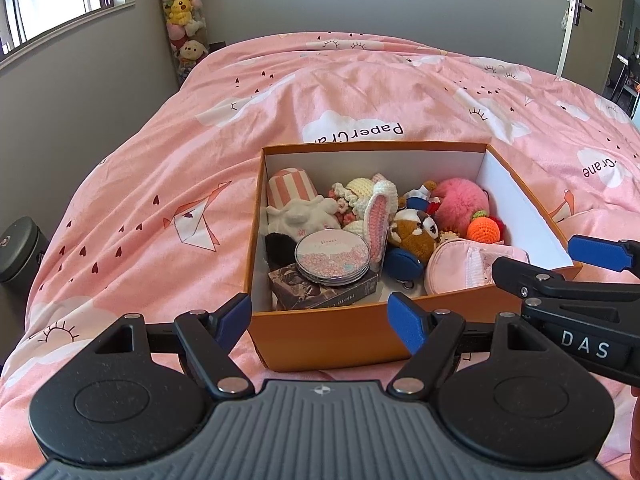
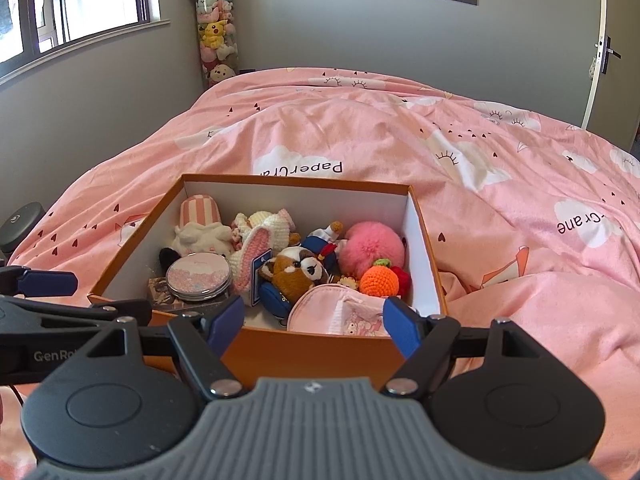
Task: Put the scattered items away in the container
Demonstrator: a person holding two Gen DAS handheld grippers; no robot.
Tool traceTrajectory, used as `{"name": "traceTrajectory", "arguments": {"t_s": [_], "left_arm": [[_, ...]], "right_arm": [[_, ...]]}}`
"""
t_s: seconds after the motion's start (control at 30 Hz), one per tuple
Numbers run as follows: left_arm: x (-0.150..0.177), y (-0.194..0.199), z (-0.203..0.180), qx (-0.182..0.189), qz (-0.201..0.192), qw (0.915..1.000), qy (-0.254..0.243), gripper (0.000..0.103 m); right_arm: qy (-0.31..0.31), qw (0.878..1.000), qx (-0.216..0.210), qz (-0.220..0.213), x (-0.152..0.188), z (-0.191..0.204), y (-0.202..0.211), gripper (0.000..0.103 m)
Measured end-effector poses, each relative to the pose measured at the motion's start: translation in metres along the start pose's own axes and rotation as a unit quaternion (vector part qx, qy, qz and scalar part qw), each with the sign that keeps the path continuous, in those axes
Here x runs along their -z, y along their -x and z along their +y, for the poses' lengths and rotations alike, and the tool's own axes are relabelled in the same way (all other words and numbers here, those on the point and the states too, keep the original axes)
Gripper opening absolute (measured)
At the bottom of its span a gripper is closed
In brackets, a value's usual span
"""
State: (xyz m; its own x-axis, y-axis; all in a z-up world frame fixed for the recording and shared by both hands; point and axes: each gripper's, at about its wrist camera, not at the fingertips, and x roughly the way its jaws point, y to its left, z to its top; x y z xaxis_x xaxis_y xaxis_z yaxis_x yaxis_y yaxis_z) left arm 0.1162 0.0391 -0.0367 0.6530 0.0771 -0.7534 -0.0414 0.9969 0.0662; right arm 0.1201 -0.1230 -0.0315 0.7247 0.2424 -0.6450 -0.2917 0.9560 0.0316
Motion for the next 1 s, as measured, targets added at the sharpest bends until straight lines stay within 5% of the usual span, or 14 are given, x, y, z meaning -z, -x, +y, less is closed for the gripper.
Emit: {"name": "traceTrajectory", "arguments": {"t_s": [1.0], "left_arm": [[0.0002, 0.0031, -0.0018, -0.007, 0.001, 1.0000, -0.004, 0.088]], "right_arm": [[-0.001, 1.000, -0.002, -0.002, 0.0004, 0.0006, 0.0008, 0.078]]}}
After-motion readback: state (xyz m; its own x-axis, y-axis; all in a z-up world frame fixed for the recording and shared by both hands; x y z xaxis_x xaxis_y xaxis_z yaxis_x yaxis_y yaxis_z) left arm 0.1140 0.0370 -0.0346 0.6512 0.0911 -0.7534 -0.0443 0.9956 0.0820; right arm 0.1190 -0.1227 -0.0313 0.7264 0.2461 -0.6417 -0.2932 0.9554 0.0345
